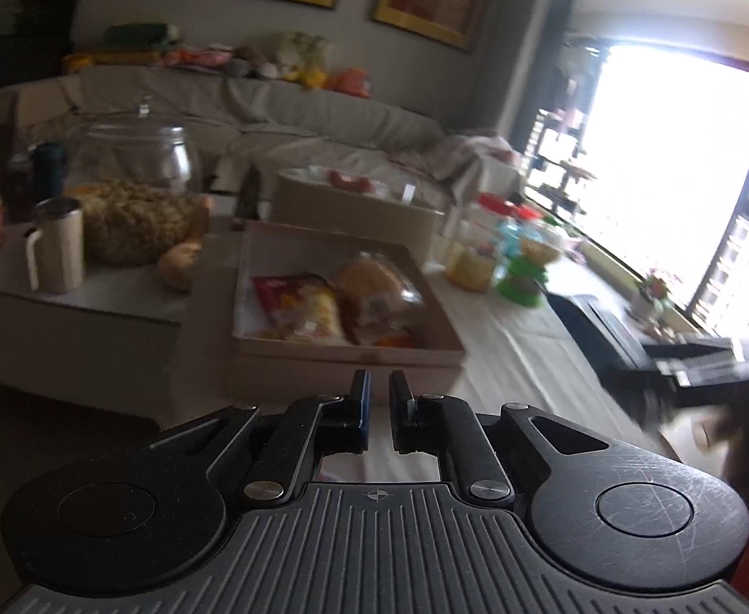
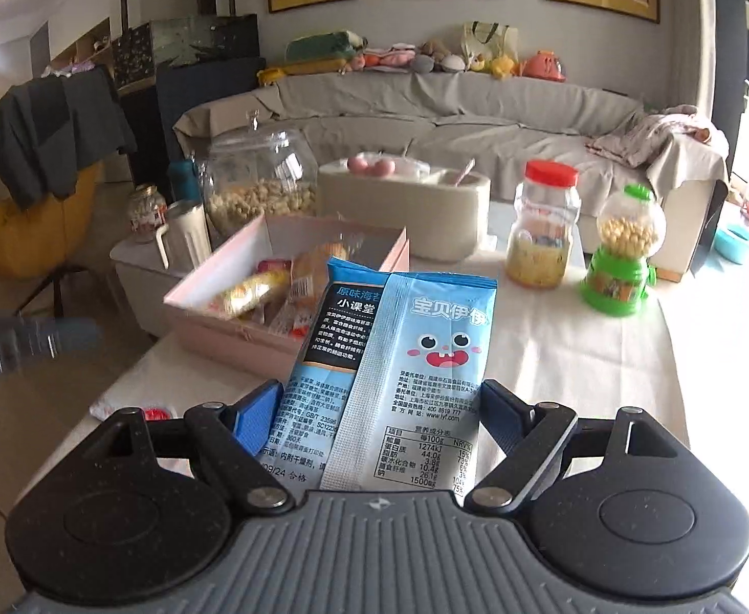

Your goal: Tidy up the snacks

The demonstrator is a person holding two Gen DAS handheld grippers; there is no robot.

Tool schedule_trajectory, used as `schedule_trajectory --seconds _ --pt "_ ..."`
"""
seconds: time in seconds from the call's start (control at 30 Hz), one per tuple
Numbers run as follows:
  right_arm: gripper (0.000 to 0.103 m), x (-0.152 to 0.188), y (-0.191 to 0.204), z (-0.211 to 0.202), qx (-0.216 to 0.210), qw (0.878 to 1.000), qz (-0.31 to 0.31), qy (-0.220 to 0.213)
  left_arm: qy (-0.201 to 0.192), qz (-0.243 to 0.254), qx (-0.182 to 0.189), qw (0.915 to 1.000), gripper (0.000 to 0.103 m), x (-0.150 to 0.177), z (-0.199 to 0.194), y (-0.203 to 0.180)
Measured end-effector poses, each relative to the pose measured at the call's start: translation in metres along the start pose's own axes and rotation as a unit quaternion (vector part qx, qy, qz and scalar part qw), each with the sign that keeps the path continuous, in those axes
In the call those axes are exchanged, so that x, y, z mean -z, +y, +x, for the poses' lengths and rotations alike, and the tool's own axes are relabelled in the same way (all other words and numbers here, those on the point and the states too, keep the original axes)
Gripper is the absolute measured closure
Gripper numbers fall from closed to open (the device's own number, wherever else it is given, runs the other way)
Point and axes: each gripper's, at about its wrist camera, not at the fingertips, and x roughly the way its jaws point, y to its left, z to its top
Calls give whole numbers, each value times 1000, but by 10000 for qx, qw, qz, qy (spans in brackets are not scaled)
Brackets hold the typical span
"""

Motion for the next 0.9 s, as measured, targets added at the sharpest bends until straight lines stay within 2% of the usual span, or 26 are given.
schedule_trajectory --seconds 0.03,0.1,0.13,0.2,0.3,0.4,0.47,0.53,0.6,0.7,0.77,0.83,0.9 --pt "20 8 0 5 20 10000 -18 95 151 -80 -162 9997 92 0 3 8" --pt "20 21 3 19 102 9995 -54 285 704 -303 -467 9960 92 6 16 24" --pt "20 28 5 26 167 9992 -83 367 964 -424 -516 9931 92 12 23 32" --pt "20 38 7 38 314 9982 -138 494 1227 -591 -363 9900 92 25 28 43" --pt "19 48 5 52 468 9965 -217 654 1141 -432 -260 9922 91 31 25 51" --pt "16 56 -3 54 17 9970 25 774 1092 -177 -361 9932 91 25 38 59" --pt "15 62 -8 54 -210 9964 221 795 1252 -451 -261 9908 91 23 56 78" --pt "15 70 -12 53 -224 9959 353 798 1428 -717 -188 9870 91 28 69 91" --pt "14 80 -20 54 -170 9948 538 848 1487 -916 95 9846 91 37 72 96" --pt "13 86 -29 47 -269 9946 767 641 1507 -943 499 9828 91 47 67 88" --pt "10 86 -30 48 -294 9939 878 604 1549 -734 652 9830 91 52 65 77" --pt "5 86 -25 50 -277 9947 803 579 1528 -567 648 9845 90 52 62 68" --pt "3 89 -16 52 -129 9968 571 543 1343 -392 574 9885 90 47 51 60"
